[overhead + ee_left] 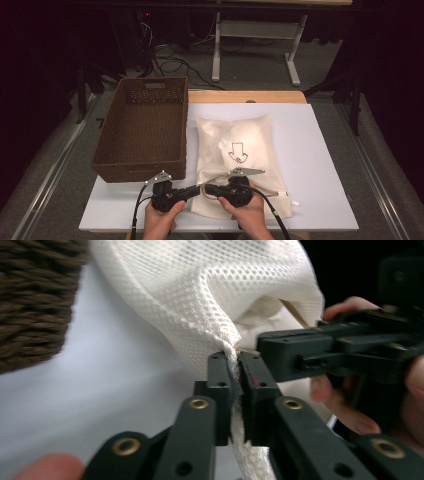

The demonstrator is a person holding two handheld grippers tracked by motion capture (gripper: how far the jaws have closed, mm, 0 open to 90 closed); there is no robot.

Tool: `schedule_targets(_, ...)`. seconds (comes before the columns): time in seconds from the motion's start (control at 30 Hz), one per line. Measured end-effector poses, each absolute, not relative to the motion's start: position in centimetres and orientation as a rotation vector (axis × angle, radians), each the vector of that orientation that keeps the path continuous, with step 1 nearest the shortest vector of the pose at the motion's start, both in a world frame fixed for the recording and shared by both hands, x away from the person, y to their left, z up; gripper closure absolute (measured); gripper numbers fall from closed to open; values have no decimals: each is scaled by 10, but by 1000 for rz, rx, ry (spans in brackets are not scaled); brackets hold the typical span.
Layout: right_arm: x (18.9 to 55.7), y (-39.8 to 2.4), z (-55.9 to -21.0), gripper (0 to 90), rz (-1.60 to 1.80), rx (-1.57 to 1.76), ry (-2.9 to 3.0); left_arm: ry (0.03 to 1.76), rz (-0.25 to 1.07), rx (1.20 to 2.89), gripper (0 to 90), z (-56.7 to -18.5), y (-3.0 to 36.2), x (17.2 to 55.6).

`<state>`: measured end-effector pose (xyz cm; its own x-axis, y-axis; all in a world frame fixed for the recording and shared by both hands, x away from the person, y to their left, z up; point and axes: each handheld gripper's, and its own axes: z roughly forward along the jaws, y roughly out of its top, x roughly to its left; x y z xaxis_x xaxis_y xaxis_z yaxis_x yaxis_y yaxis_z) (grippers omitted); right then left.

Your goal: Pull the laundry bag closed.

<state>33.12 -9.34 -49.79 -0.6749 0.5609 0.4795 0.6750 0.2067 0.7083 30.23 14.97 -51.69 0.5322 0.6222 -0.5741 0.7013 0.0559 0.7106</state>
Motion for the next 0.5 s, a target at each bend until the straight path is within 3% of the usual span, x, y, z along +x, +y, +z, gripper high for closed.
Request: schedule_targets(0.5, 330, -93, -500, 879, -1418, -1223, -2461, 1161, -27, 1624, 869, -513, 150, 299)
